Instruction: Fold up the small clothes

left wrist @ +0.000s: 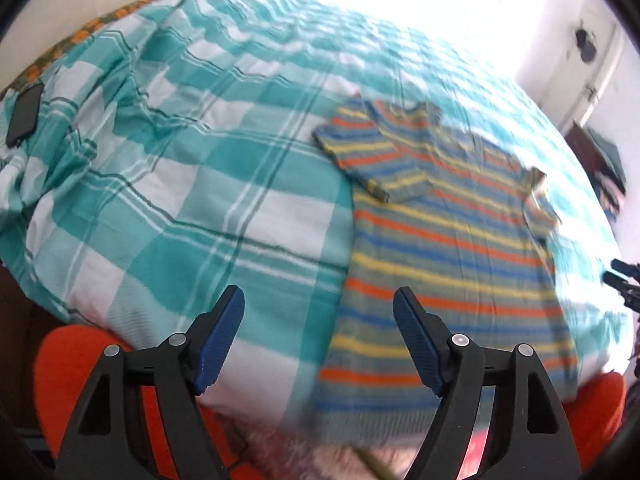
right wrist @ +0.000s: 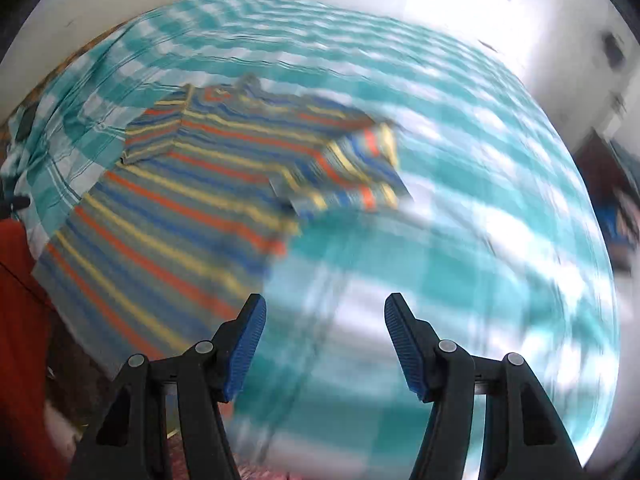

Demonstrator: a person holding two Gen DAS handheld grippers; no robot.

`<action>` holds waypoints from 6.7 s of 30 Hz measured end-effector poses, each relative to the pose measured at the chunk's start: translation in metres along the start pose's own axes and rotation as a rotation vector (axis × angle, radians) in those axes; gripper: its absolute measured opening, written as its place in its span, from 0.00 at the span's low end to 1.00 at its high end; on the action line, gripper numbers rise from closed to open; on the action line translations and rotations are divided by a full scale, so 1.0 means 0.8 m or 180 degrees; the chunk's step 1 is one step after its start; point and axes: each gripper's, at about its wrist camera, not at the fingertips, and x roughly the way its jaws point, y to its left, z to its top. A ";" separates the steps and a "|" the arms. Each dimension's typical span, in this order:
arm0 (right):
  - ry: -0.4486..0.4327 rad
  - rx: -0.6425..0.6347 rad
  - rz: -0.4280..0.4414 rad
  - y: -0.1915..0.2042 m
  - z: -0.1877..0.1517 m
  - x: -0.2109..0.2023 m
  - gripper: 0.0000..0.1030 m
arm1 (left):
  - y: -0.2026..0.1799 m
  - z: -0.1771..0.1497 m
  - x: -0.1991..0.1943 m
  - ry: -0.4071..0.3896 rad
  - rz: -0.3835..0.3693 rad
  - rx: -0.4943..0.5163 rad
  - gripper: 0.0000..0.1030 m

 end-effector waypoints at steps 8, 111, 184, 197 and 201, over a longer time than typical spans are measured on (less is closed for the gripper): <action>0.0177 -0.0610 -0.0111 0.060 0.072 0.170 0.59 | 0.025 -0.043 0.031 0.0273 0.0141 -0.0292 0.76; 0.0354 0.0820 0.1179 0.110 -0.086 0.064 0.68 | -0.166 0.130 0.227 0.0653 -0.0006 0.1924 0.01; 0.0900 0.0059 0.0500 0.158 -0.129 0.072 0.91 | -0.077 -0.049 0.121 0.0814 -0.0060 0.1053 0.92; -0.0341 0.3238 0.0987 -0.262 -0.096 0.064 0.46 | -0.075 -0.065 0.114 0.0770 -0.0015 0.0992 0.93; -0.0363 0.3795 0.1140 -0.316 -0.082 0.118 0.45 | -0.077 -0.066 0.116 0.0760 0.0052 0.0983 0.96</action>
